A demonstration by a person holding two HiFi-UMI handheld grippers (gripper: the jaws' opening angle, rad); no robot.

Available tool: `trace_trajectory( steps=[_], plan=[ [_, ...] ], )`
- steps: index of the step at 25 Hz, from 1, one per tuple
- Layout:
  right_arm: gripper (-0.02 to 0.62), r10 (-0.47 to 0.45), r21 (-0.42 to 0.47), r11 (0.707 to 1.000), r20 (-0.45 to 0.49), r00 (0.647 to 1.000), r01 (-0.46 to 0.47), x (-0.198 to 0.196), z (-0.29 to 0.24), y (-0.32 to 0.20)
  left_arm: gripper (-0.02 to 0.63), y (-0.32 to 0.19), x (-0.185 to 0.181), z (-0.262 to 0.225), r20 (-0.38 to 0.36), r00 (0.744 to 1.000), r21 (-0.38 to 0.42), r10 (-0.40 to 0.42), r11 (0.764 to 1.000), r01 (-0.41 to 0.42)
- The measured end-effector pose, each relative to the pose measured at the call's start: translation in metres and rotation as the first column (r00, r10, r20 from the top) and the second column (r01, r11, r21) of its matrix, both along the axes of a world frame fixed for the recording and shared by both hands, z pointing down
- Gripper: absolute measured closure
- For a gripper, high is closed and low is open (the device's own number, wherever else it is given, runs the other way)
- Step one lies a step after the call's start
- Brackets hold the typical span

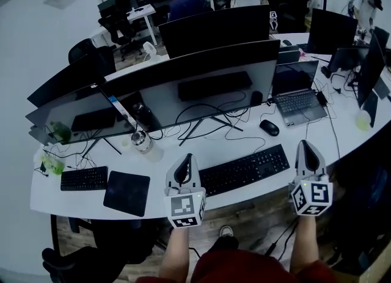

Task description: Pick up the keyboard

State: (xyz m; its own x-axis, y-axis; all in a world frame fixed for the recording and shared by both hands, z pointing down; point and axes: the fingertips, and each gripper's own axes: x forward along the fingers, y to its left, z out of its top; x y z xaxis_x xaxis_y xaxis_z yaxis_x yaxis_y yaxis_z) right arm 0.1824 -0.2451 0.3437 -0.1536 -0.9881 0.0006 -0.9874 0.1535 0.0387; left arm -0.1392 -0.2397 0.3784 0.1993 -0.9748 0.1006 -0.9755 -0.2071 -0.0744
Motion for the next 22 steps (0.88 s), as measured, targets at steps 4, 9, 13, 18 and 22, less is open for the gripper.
trace_trajectory(
  steps=[4,9,13,18,22],
  plan=[
    [0.598,0.006,-0.019,1.0,-0.018,1.0,-0.006,-0.014,0.005,-0.02,0.6,-0.022,-0.013,0.01,-0.018,1.0,-0.028,0.005,1.0,-0.006],
    [0.597,0.006,-0.036,0.999,-0.038,0.999,-0.008,-0.026,0.011,-0.033,0.6,-0.038,-0.025,0.021,-0.027,1.0,-0.054,0.006,0.998,-0.007],
    [0.598,0.004,-0.041,0.999,-0.037,0.999,-0.006,-0.031,0.016,-0.039,0.6,-0.041,-0.031,0.032,-0.029,1.0,-0.075,0.002,0.997,-0.004],
    [0.597,-0.017,-0.068,0.998,-0.042,0.999,0.014,-0.037,0.038,-0.045,0.6,-0.044,-0.033,0.055,-0.03,1.0,-0.116,-0.007,0.993,0.003],
    [0.597,-0.027,-0.102,0.995,-0.043,0.999,0.022,-0.034,0.057,-0.054,0.6,-0.046,-0.033,0.072,-0.029,0.999,-0.15,-0.018,0.989,0.014]
  ],
)
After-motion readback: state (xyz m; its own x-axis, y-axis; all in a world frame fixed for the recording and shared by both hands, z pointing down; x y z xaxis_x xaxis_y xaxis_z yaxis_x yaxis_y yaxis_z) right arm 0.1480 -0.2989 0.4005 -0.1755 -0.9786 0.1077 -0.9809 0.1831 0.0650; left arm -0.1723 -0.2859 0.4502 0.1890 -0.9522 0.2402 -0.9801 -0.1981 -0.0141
